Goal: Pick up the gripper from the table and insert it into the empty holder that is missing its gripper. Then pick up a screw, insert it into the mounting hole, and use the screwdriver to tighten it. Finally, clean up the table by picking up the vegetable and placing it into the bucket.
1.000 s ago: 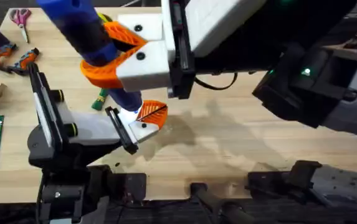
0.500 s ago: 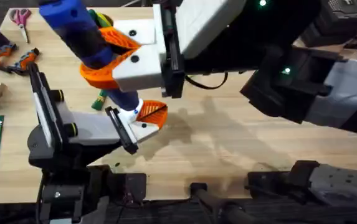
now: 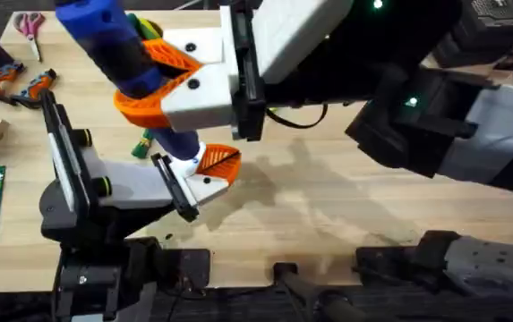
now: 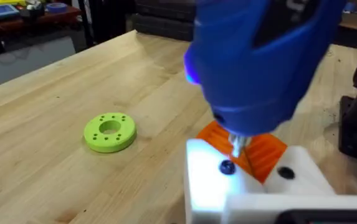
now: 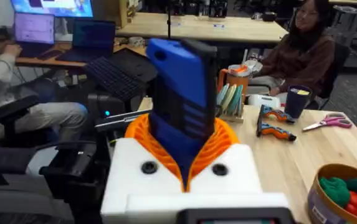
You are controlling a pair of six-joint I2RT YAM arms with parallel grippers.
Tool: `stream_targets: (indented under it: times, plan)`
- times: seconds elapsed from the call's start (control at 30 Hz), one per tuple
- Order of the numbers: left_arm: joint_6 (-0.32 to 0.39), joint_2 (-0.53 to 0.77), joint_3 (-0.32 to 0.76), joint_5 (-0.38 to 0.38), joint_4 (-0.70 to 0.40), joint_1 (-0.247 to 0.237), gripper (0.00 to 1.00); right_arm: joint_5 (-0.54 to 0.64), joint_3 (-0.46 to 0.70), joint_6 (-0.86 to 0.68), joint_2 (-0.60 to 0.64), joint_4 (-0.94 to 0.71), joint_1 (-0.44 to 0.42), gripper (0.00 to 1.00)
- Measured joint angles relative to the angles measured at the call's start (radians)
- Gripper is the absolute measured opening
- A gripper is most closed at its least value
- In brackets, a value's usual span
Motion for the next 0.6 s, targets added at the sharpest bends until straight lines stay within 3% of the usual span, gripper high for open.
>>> stream_targets:
  times: [0.6]
  plan:
    - [0.000, 0.000, 0.000, 0.000, 0.000, 0.000, 0.004, 0.000, 0.000, 0.004, 0.023, 0.003, 0.000, 0.027]
